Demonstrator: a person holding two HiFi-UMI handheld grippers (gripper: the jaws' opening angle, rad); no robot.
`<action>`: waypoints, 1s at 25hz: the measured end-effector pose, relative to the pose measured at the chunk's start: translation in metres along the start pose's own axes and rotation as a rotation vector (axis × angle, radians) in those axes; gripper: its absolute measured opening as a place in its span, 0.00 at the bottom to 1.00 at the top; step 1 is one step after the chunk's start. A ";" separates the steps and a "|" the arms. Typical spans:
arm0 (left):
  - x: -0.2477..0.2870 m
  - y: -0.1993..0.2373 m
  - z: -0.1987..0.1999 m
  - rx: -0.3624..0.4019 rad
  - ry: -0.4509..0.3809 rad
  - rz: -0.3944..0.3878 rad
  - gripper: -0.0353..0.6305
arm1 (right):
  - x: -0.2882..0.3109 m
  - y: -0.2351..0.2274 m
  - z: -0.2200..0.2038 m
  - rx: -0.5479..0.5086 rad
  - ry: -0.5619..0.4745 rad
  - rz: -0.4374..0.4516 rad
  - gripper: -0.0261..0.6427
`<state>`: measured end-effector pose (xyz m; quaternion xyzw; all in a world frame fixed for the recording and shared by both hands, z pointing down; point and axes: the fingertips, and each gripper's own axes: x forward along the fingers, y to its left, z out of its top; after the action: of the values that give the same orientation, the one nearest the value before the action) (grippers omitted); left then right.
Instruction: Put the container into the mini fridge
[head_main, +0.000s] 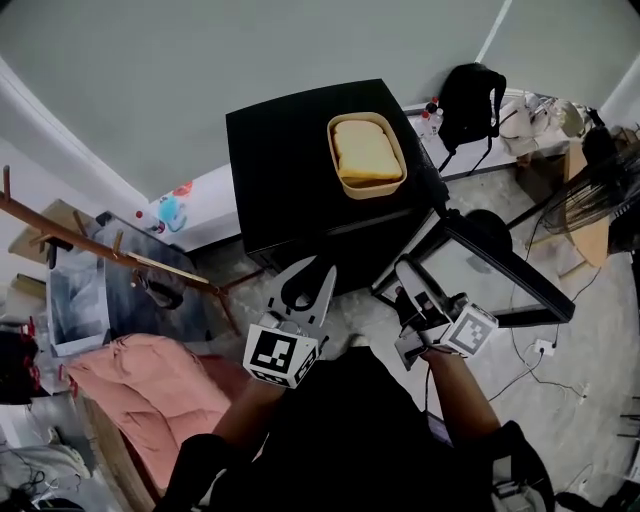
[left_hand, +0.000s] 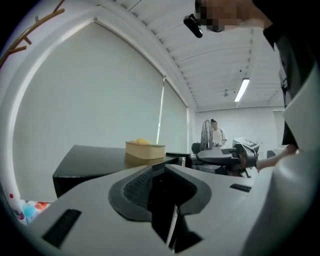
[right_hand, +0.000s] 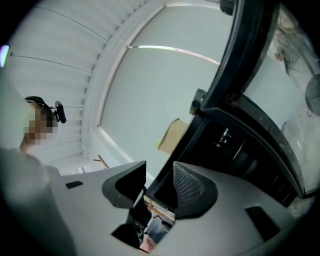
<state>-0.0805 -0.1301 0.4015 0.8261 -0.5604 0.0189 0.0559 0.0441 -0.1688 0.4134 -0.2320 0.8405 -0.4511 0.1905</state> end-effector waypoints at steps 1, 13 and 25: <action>0.001 -0.002 0.007 0.014 -0.008 -0.014 0.18 | 0.001 0.004 0.003 -0.006 -0.011 0.006 0.31; 0.032 0.001 0.056 0.141 -0.024 -0.118 0.24 | -0.004 0.032 0.029 -0.092 -0.087 0.011 0.30; 0.090 0.003 0.058 0.545 0.147 -0.169 0.25 | -0.009 0.030 0.021 -0.144 -0.057 -0.050 0.28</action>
<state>-0.0516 -0.2210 0.3521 0.8510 -0.4581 0.2238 -0.1260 0.0561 -0.1632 0.3779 -0.2787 0.8590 -0.3872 0.1859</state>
